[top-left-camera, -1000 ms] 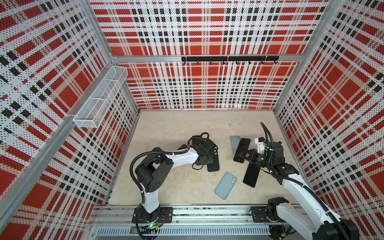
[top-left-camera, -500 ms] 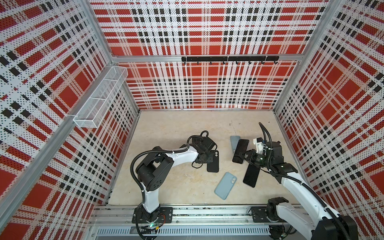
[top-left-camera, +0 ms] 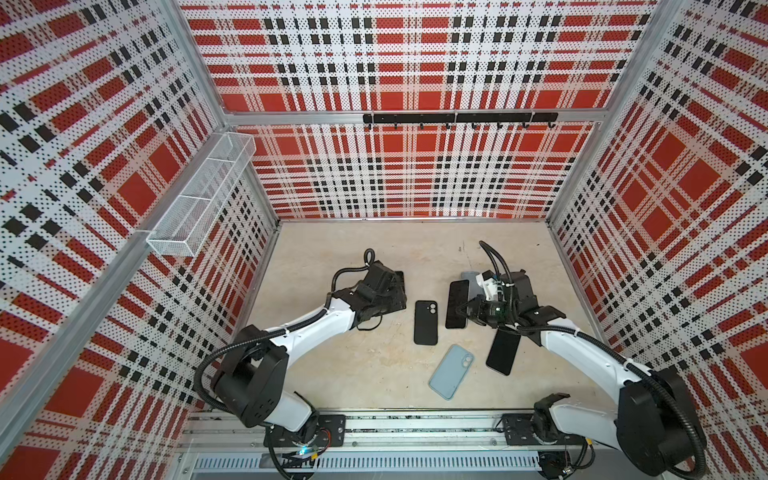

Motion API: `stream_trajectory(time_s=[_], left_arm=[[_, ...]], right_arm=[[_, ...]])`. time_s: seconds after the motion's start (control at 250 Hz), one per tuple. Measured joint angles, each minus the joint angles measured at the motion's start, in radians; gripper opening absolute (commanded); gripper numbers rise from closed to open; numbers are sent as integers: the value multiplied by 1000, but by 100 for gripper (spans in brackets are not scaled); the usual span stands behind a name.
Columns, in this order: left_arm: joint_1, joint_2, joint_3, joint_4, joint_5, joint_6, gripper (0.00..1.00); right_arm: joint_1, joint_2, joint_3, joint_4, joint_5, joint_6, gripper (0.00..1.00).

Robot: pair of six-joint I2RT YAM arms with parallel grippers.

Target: Put the phone into the phone case

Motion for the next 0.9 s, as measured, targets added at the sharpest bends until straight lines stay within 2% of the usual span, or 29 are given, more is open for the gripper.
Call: stream_trajectory(time_s=[0.316,0.572,0.724,0.9], left_arm=[[-193,25,-23,-97,27,-105,59],[-201,148,-17,-142,89,-233,57],[-201,130,-16,-110,106,-297,63],[-199,-24,-71,124,116,-370,83]], right_arm=[[-1,3,76,-16,65,-21,0],[-1,2,83,-42,97,-56,0],[-1,-39,63,7,85,-23,0],[-1,-164,-18,171,77,80,0]])
